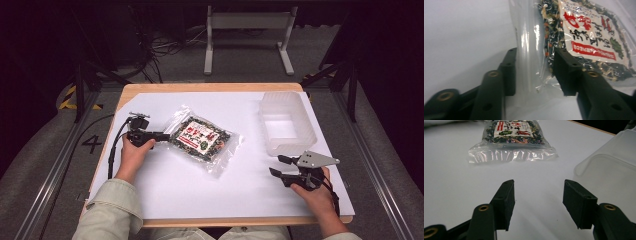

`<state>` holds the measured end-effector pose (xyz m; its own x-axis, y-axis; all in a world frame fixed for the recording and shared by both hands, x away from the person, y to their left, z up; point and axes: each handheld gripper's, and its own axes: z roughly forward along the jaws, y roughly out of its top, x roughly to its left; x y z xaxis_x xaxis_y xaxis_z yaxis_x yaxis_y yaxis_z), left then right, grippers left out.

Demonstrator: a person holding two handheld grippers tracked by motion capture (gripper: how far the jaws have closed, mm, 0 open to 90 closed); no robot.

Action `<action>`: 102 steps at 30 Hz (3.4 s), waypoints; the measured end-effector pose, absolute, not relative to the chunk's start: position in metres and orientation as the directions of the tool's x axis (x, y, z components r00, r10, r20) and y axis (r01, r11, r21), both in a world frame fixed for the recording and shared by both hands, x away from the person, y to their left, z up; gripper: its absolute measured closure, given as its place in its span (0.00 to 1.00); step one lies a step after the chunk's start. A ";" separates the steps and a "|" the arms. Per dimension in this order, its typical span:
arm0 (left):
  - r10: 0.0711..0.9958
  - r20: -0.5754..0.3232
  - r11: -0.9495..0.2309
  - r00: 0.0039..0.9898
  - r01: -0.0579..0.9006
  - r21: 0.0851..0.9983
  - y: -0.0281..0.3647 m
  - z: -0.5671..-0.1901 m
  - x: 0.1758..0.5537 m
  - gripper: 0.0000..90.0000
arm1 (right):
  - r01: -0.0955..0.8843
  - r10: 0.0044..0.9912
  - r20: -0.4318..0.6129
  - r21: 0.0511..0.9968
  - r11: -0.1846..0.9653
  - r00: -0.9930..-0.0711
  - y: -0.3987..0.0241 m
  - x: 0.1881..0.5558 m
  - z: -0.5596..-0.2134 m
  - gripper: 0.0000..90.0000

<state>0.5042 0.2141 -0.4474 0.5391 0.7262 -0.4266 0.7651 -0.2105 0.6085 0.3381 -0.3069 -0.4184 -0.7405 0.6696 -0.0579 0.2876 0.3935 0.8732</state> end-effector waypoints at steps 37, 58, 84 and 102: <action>0.695 -0.191 -0.210 0.693 0.450 0.868 0.212 -0.365 0.449 0.99 | 0.268 0.671 -0.067 0.884 0.384 -0.738 -0.306 0.336 -0.413 0.47; 0.521 -0.037 -0.233 0.853 0.184 0.955 0.193 -0.274 0.384 1.00 | 0.221 0.639 -0.073 0.903 0.367 -0.766 -0.296 0.329 -0.400 0.47; 0.406 -0.034 -0.227 0.913 0.137 0.964 0.184 -0.244 0.369 1.00 | 0.229 0.476 0.049 0.916 0.329 -0.878 -0.267 0.361 -0.359 0.38; 0.377 -0.043 -0.238 0.925 0.141 0.961 0.170 -0.238 0.362 1.00 | 0.130 0.371 0.076 0.984 0.123 -0.925 -0.218 0.398 -0.320 0.28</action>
<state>0.3622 0.1704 -0.2382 0.9254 0.3766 -0.0425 0.1411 -0.2382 0.9609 0.3977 -0.2183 -0.3197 -0.9254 0.3714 0.0755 0.1297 0.1231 0.9839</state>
